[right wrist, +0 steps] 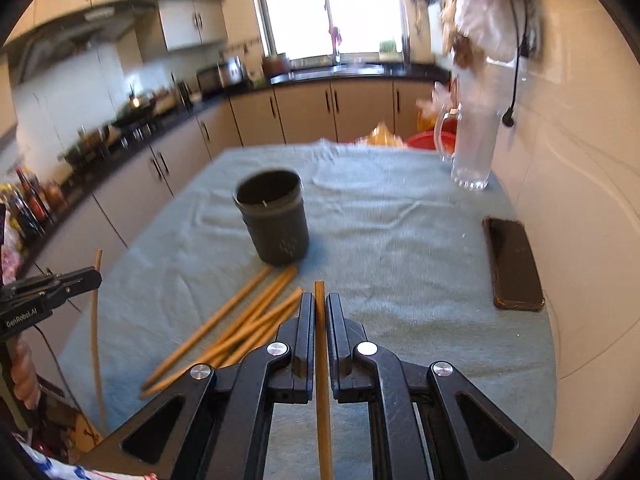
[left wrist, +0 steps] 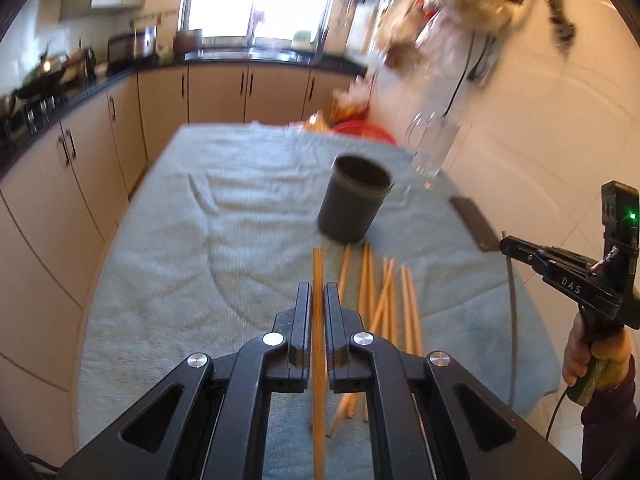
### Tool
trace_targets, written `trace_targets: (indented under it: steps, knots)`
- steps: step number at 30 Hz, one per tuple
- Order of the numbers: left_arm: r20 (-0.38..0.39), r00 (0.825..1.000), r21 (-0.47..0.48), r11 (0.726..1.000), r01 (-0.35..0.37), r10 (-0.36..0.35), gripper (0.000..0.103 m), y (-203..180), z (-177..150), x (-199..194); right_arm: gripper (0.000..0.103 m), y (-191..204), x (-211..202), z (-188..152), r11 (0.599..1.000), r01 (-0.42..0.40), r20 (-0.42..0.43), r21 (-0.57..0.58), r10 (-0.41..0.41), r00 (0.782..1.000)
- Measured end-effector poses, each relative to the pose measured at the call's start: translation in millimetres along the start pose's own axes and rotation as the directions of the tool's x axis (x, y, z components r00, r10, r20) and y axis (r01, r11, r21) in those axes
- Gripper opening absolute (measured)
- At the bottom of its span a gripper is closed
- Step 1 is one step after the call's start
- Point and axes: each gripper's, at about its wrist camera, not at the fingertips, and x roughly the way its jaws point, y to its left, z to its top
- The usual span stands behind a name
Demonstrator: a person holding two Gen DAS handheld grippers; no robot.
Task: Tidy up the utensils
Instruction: 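Carry both held chopsticks upright over the black holder and lower them in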
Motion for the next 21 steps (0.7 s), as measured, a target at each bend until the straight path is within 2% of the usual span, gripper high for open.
trace_targets:
  steps: [7, 16, 21]
  knots:
    - [0.124, 0.992, 0.054, 0.998, -0.017, 0.01, 0.005, -18, -12, -47, 0.006, 10, -33, -5, 0.999, -0.039, 0.108, 0.018, 0.037, 0.993]
    - [0.207, 0.978, 0.071, 0.997, 0.007, -0.022, 0.005, -28, -23, -91, 0.006, 17, -69, -7, 0.996, -0.087, 0.188, 0.033, 0.079, 0.979]
    - [0.248, 0.968, 0.062, 0.998, 0.025, -0.04, 0.005, -30, -20, -103, 0.006, 24, -80, -5, 0.995, -0.099, 0.224, 0.016, 0.093, 0.97]
